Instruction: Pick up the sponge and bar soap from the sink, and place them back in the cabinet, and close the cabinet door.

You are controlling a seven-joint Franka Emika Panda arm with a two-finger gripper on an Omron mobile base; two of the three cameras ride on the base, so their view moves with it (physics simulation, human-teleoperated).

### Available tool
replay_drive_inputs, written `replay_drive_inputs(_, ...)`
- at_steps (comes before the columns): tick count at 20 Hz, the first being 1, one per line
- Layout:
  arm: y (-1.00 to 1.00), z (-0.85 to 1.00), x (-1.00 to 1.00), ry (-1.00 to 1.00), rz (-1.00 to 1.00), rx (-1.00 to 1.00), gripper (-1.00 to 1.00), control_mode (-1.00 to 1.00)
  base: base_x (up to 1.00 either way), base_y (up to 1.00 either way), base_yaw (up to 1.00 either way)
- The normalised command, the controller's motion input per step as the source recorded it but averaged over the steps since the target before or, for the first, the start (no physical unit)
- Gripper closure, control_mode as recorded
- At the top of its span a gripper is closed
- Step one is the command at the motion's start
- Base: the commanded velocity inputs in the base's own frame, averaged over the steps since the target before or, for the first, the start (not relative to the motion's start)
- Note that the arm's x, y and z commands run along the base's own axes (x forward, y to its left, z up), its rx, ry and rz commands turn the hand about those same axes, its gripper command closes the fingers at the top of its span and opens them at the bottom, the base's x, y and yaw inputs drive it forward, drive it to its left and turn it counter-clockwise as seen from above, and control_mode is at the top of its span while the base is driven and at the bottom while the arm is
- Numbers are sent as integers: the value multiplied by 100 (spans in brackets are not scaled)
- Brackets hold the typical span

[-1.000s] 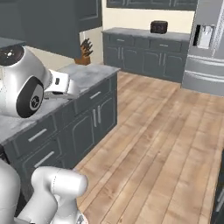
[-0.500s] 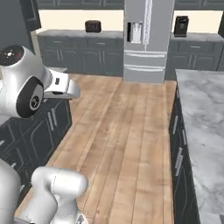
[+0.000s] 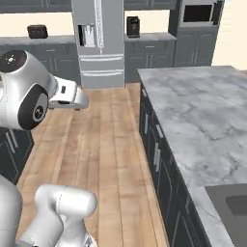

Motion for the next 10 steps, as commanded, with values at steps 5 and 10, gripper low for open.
replay_drive_inputs(5,0,0,0,0,0,0,-100,100,-28,0,-53)
replay_drive_inputs(10,0,0,0,0,0,0,-100,100,-10,0,-55)
